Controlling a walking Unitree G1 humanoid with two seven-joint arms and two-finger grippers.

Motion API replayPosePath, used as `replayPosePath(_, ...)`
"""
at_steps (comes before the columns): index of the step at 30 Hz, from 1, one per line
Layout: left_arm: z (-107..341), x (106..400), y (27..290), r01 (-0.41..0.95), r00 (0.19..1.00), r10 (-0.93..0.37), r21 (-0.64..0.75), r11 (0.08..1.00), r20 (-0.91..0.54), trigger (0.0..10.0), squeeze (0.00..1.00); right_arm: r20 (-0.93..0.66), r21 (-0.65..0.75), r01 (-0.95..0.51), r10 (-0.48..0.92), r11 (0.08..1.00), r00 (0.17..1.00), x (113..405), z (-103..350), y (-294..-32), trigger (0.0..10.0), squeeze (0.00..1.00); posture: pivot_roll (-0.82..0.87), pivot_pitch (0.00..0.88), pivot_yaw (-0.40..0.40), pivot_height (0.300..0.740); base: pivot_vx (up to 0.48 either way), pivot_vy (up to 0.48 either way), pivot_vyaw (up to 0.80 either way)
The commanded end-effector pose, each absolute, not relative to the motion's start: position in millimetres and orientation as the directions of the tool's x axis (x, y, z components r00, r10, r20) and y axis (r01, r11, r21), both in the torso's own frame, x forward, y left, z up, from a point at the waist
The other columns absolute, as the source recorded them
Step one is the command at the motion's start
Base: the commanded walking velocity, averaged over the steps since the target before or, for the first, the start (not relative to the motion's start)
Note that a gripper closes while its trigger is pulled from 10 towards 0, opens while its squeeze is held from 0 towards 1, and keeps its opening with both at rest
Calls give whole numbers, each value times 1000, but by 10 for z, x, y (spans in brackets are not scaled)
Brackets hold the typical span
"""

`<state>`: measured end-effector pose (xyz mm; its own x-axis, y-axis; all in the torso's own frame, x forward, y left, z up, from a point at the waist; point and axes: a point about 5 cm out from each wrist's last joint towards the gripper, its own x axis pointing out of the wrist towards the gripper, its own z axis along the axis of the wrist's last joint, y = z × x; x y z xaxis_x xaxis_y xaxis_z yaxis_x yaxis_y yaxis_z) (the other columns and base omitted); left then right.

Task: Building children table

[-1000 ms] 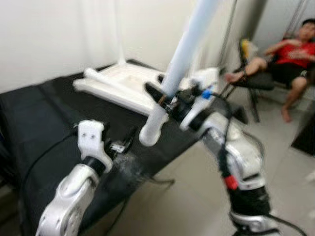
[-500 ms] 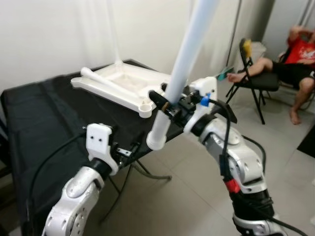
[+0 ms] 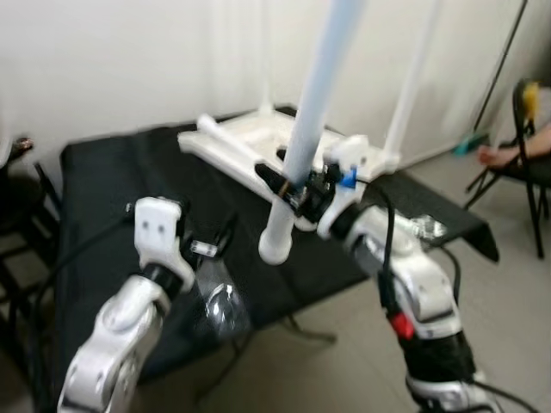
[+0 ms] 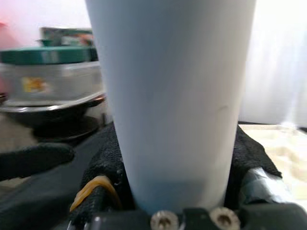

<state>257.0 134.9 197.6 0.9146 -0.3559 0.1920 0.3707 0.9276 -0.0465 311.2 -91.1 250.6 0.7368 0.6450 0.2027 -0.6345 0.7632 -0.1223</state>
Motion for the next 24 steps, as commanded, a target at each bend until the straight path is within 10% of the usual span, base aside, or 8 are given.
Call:
replayPosePath(1, 1973, 2574, 1308, 392, 908, -376, -57, 918, 184, 10000, 0, 238, -138, -606, 620, 784, 748, 3102, 2567, -943, 10000, 0, -34, 0, -7, 740, 465, 0, 0)
replayPosePath(12, 2028, 2585, 1277, 406, 900, -389, -57, 912, 199, 10000, 0, 228, -140, -645, 658, 751, 717, 3077, 2604, -908, 10000, 0, -37, 6, -13, 740, 464, 0, 0)
replayPosePath(24, 2019, 2539, 1157, 478, 870, -461, -68, 876, 174, 10000, 0, 139, -207, -752, 780, 625, 610, 3010, 2748, -1035, 10000, 0, -52, 32, -22, 740, 0, -274, 0)
